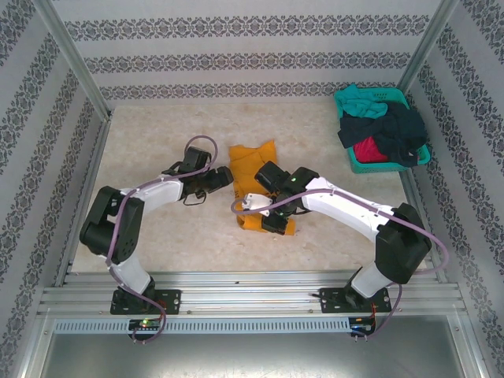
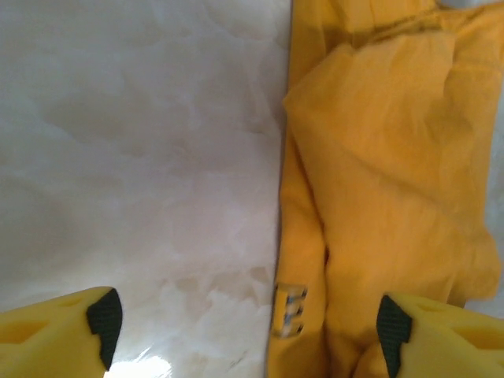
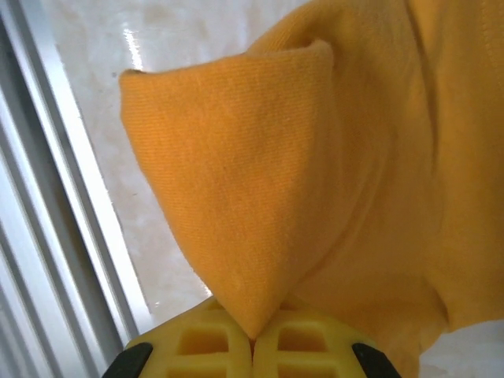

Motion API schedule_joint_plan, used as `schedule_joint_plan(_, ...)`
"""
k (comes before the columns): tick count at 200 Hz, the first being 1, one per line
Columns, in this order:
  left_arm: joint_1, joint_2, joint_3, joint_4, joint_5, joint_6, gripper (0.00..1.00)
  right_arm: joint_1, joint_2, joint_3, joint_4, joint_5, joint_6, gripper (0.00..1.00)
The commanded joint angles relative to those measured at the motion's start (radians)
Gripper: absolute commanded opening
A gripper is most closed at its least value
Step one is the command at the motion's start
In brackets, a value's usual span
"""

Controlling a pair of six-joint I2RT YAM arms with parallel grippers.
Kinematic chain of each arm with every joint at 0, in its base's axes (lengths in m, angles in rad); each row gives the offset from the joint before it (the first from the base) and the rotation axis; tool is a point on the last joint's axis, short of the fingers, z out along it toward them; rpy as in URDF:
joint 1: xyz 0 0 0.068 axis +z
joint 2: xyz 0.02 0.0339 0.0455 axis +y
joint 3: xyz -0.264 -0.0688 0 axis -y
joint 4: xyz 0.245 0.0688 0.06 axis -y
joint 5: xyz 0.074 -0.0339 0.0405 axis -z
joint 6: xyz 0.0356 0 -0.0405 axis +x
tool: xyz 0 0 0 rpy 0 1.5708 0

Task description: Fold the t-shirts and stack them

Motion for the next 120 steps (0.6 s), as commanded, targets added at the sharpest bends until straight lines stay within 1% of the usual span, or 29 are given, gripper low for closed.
schedule_joint_plan(1, -0.008, 0.053, 0.037, 0.068, 0.063, -0.104, 0.75, 0.007, -0.006, 0.075, -0.105, -0.048, -0.026, 0.0)
schedule_joint_plan(15, -0.009, 0.08, 0.048, 0.074, 0.076, -0.118, 0.63, 0.006, 0.006, 0.103, -0.125, -0.04, -0.043, 0.0)
schedule_joint_plan(43, -0.009, 0.123, 0.061, 0.085, 0.114, -0.137, 0.48, 0.002, 0.031, 0.142, -0.139, -0.034, -0.067, 0.0)
schedule_joint_plan(70, -0.009, 0.157, 0.068, 0.105, 0.153, -0.155, 0.3, -0.012, 0.065, 0.195, -0.146, -0.026, -0.096, 0.0)
schedule_joint_plan(120, -0.009, 0.213, 0.079, 0.11, 0.217, -0.144, 0.08, -0.063, 0.166, 0.346, -0.191, -0.004, -0.163, 0.0)
